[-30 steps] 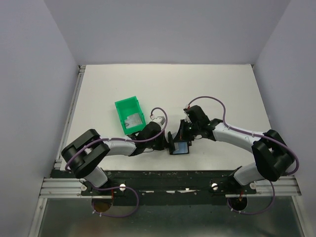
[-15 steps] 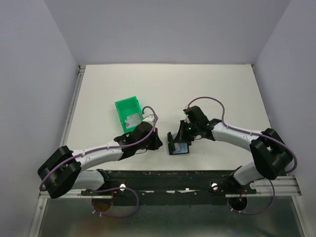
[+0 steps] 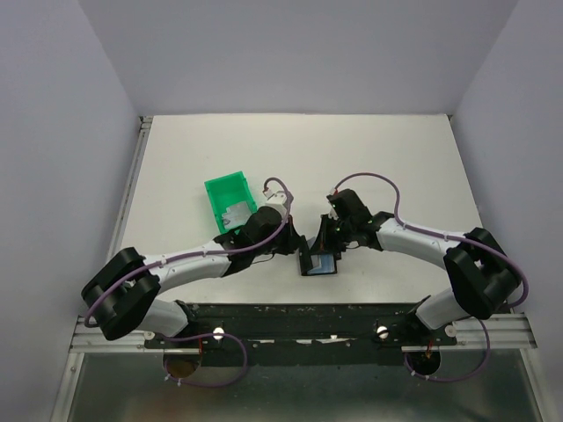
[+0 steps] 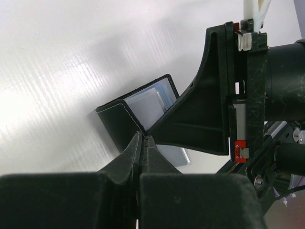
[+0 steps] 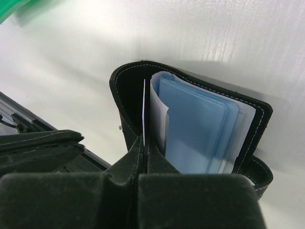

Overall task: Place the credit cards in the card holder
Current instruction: Insert the credit card into the card holder.

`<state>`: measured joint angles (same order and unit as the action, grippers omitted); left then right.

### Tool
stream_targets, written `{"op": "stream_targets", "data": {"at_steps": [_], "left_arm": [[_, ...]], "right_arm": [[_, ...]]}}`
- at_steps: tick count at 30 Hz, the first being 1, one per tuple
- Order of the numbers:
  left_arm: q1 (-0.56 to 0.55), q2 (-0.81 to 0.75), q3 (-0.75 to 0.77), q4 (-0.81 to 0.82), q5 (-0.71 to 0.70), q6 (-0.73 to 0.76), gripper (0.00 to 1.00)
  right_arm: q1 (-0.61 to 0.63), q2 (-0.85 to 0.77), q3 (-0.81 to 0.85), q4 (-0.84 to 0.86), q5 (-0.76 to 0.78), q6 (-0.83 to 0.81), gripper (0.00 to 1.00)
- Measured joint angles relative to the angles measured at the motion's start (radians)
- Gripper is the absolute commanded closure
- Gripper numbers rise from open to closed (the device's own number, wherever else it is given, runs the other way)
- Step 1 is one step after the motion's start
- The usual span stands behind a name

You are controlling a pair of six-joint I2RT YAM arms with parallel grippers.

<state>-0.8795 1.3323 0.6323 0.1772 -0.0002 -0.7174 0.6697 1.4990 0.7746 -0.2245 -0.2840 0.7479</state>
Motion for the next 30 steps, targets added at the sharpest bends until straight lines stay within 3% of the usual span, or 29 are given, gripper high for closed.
{"op": "stream_targets", "data": {"at_steps": [19, 30], "left_arm": [[0.0, 0.213, 0.071, 0.076, 0.065, 0.016, 1.0], [-0.002, 0.156, 0.004, 0.032, 0.034, 0.014, 1.0]], "right_arm": [[0.0, 0.004, -0.01, 0.015, 0.002, 0.0, 1.0], [0.003, -0.005, -0.039, 0.023, 0.003, 0.0, 1.0]]}}
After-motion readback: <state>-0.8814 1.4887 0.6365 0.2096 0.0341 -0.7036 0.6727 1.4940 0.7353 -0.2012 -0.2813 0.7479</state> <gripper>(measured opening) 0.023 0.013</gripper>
